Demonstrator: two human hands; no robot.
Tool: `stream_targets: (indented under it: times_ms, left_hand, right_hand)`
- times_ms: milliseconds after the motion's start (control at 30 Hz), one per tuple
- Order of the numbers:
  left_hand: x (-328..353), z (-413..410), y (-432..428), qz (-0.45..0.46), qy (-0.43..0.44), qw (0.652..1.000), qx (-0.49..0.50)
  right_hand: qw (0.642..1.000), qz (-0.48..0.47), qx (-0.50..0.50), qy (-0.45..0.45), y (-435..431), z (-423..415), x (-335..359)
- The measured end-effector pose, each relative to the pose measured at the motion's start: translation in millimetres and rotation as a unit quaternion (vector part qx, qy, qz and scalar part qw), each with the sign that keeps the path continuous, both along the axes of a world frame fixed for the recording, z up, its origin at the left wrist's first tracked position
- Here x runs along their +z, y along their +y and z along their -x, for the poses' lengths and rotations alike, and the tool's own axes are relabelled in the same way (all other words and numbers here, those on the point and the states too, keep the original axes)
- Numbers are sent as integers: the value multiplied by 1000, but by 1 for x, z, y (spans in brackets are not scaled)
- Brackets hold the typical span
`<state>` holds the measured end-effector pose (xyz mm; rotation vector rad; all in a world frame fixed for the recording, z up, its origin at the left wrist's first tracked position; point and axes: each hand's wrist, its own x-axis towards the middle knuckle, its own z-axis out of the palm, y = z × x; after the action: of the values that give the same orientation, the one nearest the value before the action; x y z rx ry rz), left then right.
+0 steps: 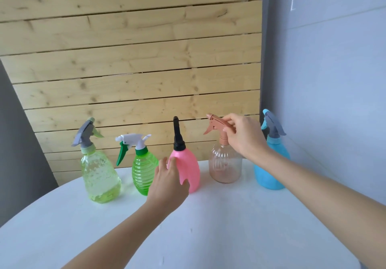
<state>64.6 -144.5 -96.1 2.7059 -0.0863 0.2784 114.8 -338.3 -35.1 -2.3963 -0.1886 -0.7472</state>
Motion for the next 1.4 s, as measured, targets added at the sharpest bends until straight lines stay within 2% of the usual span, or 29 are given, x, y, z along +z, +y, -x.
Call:
stream_targets:
  times_ms: [100, 233, 333, 533, 633, 733, 833, 1033, 1167, 1267, 1333, 1400]
  left_hand:
    - [9, 16, -10, -10, -12, 1000, 7]
    - [30, 45, -33, 53, -14, 998, -32]
    - [53, 75, -47, 103, -23, 993, -59]
    - [72, 153, -48, 209, -4, 977, -44]
    - [84, 201, -38, 231, -58, 971, -31]
    - [95, 240, -21, 220, -139, 965, -14]
    - [98, 274, -1, 169, -185, 967, -34]
    - [109, 335, 39, 120, -144, 981, -52]
    - [101, 364, 59, 126, -98, 984, -73]
    - [98, 375, 75, 76, -103, 991, -44]
    - [97, 381, 84, 44, -110, 993, -23]
    - [95, 387, 88, 11, -124, 992, -5]
  right_hand:
    - [998, -37, 37, -36, -2, 29, 27]
    - [994, -42, 96, -20, 1, 83, 62]
    - [991, -73, 108, -12, 8, 128, 84]
    - [988, -117, 103, -10, 20, 212, 108]
    - [987, -124, 106, -10, 30, 258, 119]
    - [982, -135, 129, 17, 38, 296, 134]
    - [974, -153, 155, 68, 40, 325, 142]
    - [973, -64, 211, 70, 50, 370, 144]
    - [937, 21, 339, 87, 58, 400, 136]
    - [944, 88, 305, 88, 55, 404, 136]
    - [958, 54, 247, 136, 54, 403, 136]
    - [946, -51, 216, 235, 59, 405, 134]
